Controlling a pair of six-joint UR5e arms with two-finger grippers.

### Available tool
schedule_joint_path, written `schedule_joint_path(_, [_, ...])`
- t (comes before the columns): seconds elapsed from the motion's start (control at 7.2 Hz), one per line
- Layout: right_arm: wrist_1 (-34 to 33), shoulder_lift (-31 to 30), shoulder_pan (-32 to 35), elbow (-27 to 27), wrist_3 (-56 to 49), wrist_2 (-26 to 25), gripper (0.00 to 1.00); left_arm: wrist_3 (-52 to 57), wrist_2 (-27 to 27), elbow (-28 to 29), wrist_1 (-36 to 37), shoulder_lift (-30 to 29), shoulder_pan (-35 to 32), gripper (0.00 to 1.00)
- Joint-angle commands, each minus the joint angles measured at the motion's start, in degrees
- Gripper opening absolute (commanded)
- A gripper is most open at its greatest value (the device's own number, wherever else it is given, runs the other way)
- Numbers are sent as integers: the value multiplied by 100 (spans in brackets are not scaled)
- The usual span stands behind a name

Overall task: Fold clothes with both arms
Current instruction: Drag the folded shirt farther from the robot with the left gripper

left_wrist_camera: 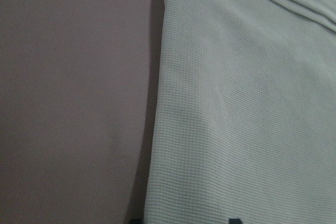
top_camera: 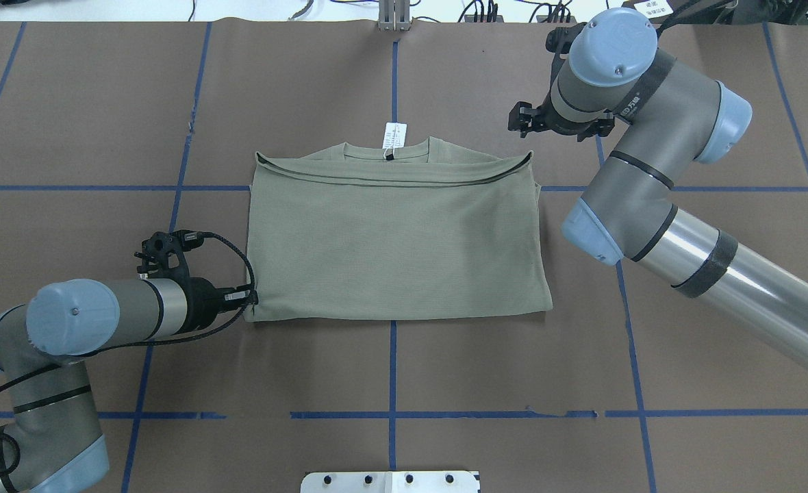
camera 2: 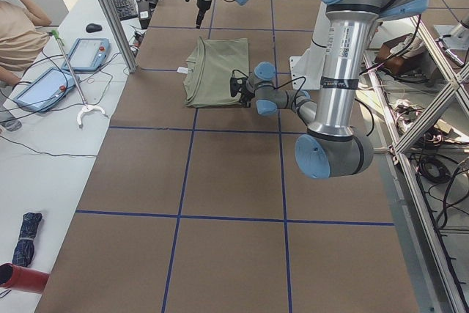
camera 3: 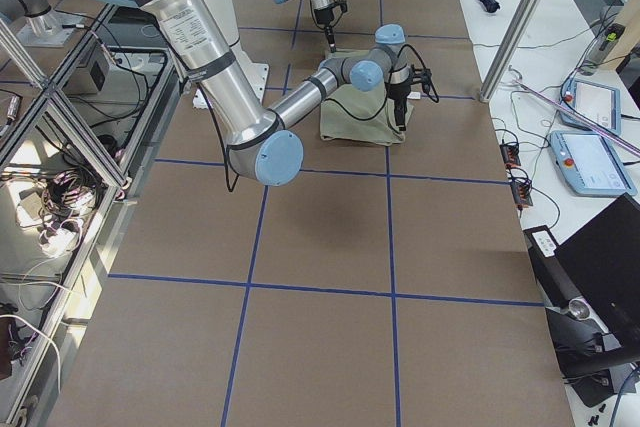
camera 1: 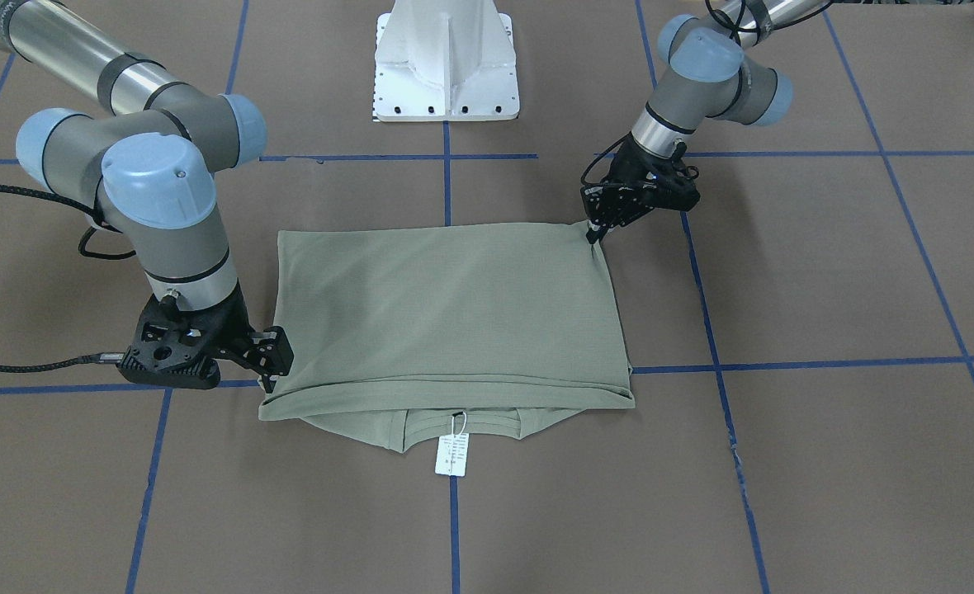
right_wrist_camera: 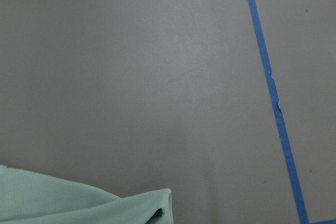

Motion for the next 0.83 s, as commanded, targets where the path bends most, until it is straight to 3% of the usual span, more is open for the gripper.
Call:
schedule_joint_path(0.0, [0, -7, 0, 0, 7, -9, 100, 761, -15, -181, 33, 321, -286, 0])
schedule_joint_path(0.28, [0, -7, 0, 0, 24, -9, 100, 2061, -32, 273, 78, 252, -1355, 0])
schedule_joint_path(0.42, [0, 1, -9, 9, 24, -9, 100, 2773, -67, 755, 95, -192, -1978, 0])
schedule_joint_path(0.69, [0, 19, -35, 9, 33, -9, 100, 3209, -76, 2989, 60, -2059, -2606, 0])
